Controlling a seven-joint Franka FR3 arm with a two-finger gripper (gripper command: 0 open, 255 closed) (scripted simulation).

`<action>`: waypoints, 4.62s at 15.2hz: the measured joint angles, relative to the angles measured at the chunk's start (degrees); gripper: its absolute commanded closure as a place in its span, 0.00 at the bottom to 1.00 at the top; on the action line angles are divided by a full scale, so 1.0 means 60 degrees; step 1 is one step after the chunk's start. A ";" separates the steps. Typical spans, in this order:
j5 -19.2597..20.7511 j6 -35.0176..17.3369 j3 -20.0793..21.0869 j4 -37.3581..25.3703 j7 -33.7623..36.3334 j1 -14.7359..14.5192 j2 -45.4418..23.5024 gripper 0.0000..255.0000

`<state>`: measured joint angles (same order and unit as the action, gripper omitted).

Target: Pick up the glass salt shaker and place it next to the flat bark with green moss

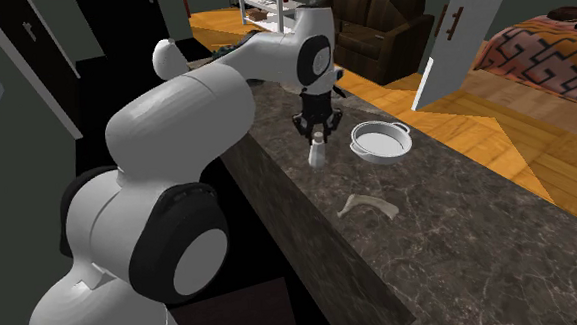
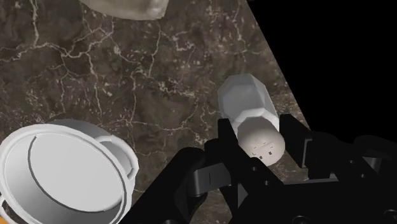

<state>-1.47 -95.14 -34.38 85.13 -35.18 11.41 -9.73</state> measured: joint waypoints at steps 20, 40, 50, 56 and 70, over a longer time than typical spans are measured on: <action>-0.0304 0.2452 -0.0201 -0.2830 -0.0540 0.0514 -0.0424 1.00; 0.2852 0.1680 -0.0972 0.1933 -0.2383 0.1276 0.4785 1.00; 0.3802 0.1900 -0.1919 0.2206 -0.4097 0.2026 0.5918 1.00; 0.4252 0.1862 -0.2754 0.2140 -0.5231 0.2316 0.6273 1.00; 0.4785 0.0313 -0.2823 0.4343 -0.4830 0.2725 0.7010 1.00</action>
<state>27.24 -93.27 -51.32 111.18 -64.16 27.76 32.33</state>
